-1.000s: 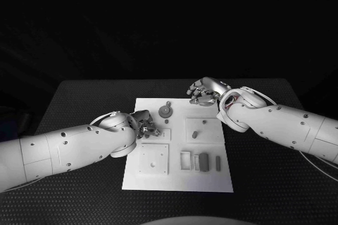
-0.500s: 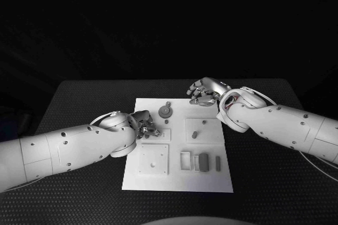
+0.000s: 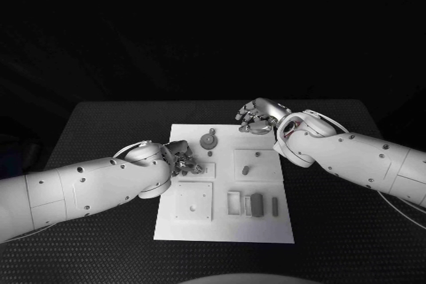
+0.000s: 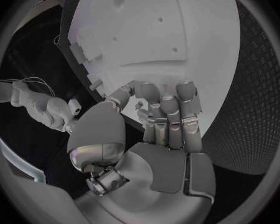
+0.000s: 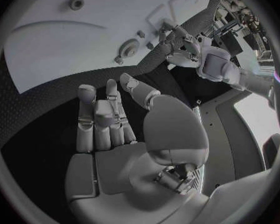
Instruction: Assemble the parts on the task board
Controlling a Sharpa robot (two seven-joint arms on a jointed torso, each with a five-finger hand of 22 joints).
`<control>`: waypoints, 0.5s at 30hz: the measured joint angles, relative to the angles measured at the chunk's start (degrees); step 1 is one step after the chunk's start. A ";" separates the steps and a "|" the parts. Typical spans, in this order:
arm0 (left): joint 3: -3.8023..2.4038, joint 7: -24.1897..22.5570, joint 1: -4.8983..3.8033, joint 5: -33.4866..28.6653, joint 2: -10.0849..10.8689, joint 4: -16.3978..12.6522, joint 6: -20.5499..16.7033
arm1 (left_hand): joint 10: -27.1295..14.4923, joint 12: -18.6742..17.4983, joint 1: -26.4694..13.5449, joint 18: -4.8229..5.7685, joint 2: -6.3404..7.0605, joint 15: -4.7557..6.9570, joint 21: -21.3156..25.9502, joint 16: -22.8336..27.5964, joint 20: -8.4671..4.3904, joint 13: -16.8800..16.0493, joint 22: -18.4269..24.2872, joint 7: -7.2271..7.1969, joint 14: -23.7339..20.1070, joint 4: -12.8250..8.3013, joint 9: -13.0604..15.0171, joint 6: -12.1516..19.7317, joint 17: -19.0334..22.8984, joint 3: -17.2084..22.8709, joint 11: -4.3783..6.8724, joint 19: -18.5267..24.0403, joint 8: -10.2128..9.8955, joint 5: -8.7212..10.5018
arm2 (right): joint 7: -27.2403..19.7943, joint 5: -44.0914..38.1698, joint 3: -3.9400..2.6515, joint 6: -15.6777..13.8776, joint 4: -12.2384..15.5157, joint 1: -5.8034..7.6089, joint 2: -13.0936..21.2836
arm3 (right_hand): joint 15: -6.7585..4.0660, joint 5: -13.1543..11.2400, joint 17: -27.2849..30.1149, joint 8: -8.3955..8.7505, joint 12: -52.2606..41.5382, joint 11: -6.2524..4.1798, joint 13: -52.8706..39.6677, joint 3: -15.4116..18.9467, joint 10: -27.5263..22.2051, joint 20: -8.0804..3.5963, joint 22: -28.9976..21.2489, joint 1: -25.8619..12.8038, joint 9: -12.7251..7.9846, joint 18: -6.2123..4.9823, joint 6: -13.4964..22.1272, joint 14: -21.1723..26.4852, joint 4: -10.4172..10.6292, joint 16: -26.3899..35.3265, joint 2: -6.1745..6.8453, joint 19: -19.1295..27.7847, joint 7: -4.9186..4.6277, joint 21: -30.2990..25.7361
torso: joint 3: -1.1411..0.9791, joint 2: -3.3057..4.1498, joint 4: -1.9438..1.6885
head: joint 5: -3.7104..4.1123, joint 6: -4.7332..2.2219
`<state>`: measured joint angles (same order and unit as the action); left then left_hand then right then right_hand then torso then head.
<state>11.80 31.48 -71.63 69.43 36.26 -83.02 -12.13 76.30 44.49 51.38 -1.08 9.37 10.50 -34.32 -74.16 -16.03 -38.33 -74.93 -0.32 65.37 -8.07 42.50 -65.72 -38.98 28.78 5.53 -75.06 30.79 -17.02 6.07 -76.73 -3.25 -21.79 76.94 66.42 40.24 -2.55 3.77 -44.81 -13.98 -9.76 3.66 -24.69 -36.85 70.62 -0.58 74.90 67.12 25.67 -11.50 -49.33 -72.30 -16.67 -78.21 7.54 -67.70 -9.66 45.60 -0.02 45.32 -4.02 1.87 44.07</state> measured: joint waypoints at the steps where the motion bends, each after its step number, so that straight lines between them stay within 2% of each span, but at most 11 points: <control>1: 0.01 0.06 0.03 0.00 0.03 0.02 0.02 | -0.55 0.00 -0.14 0.00 0.14 0.04 0.09 -0.15 -0.05 0.02 0.00 -0.18 -0.20 0.13 -0.03 -0.21 0.04 -0.13 0.09 0.05 0.17 0.00 | 0.00 0.01 0.00 0.03 -0.02 0.00 0.00 | 0.00 0.00 0.00 0.00 0.00 0.00 0.00 0.00 0.00 0.00 0.00 0.00 0.00 0.00 0.00 0.00 0.00 0.00 0.00 0.00 0.00 0.00 | 0.00 0.00 0.00 | 0.00 -0.03; 3: 0.01 0.12 0.03 -0.01 0.02 0.02 0.03 | -0.76 0.00 -0.47 0.00 -0.13 0.12 -0.13 -0.18 -0.04 0.09 0.00 -0.20 -0.30 0.49 -0.03 -0.23 0.13 -0.49 0.11 0.05 0.28 0.00 | 0.00 0.02 0.00 0.07 -0.02 0.00 0.01 | 0.01 0.00 0.00 0.00 0.00 0.00 0.00 0.00 0.00 0.00 0.00 0.00 0.00 0.00 0.00 0.00 0.00 0.00 0.00 0.00 0.00 0.00 | 0.00 0.00 0.01 | 0.00 -0.04; 9: 0.03 0.26 0.05 -0.12 0.02 0.08 0.03 | -0.97 0.27 -1.42 -0.01 0.22 0.12 -0.13 -0.18 -0.04 0.16 0.01 -0.05 -0.32 1.36 0.03 -0.57 0.20 -0.62 0.31 0.06 0.33 0.00 | 0.00 0.04 0.00 0.15 -0.02 0.00 0.00 | 0.09 0.00 0.05 0.00 0.00 -0.02 0.00 0.00 -0.02 0.08 0.00 0.00 0.00 0.00 -0.01 -0.08 0.00 0.00 0.00 -0.08 0.02 0.00 | 0.00 0.01 0.00 | 0.03 -0.08; 15: 0.07 0.29 0.10 -0.23 0.03 0.11 0.00 | -1.07 0.28 -1.41 -0.02 0.21 0.12 -0.13 -0.18 -0.02 0.15 0.01 0.02 -0.33 1.46 0.03 -0.64 0.19 -0.66 0.40 0.07 0.32 0.00 | -0.01 0.05 0.00 0.21 -0.08 0.00 -0.02 | 0.09 0.00 0.05 0.00 0.00 -0.08 0.00 0.00 -0.08 0.08 0.00 0.00 -0.05 0.00 -0.02 -0.09 0.00 0.00 0.00 -0.08 0.04 0.00 | -0.01 0.01 -0.01 | 0.07 -0.09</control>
<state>11.86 31.77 -71.53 69.21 36.29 -82.91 -12.13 75.23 44.76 49.97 -1.10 9.58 10.62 -34.45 -74.33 -16.06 -38.18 -74.92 -0.30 65.05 -6.61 42.53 -66.36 -38.79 28.12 5.93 -75.00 31.12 -17.02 6.06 -76.68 -3.25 -21.58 76.85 66.42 40.22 -2.46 3.77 -44.76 -13.98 -9.76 3.57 -24.69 -36.85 70.54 -0.50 74.90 67.12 25.62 -11.50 -49.35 -72.39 -16.67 -78.21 7.54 -67.77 -9.62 45.60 -0.03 45.32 -4.02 1.94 43.97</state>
